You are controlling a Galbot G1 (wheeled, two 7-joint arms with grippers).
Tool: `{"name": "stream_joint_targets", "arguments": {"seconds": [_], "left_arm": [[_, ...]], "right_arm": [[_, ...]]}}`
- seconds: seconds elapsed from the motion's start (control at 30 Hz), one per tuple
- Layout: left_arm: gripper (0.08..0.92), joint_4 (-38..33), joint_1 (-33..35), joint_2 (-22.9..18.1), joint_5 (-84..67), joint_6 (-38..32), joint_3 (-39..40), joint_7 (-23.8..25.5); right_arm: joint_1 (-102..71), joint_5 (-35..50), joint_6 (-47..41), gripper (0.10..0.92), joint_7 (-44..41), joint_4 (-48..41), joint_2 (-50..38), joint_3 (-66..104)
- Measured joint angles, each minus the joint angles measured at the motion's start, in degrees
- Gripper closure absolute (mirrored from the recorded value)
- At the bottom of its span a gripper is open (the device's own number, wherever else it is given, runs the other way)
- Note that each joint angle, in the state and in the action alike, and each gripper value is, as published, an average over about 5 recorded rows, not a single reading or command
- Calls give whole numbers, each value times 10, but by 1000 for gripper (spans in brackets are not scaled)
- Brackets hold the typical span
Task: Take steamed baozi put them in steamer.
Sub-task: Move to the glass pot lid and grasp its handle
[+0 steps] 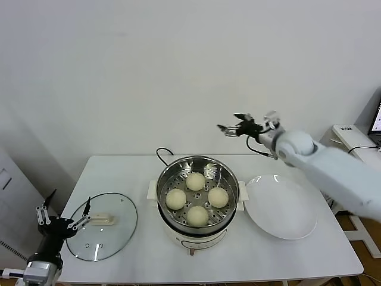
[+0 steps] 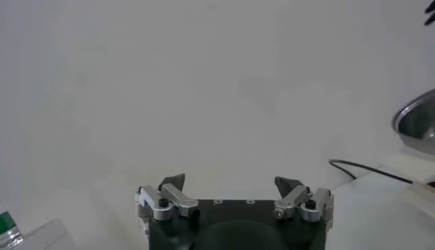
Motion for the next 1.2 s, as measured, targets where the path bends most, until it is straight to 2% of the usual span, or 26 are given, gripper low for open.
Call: {"name": "stream_joint_targets", "arguments": {"seconds": [0.3,0.57,0.77,0.93,1.2], "left_arm": [[177,3,11,2,13,-5,3,-2],[177,16,16,-1,26,-25,0,-4],[177,42,17,3,62,-74,-6,-14],[177,90,15,14,142,-148,-20,-47],[177,197,1,41,333,-268,-28,-139]], "right_arm": [[-328,-75,56,203,55,58,32,318],[-592,-171,66,203,37,157,101,545],[-746,-225,60,203,27,232,169,659],[-837,-257,57,203,22,266,221,717],[-915,-295,52,203,20,298,275,767]]}}
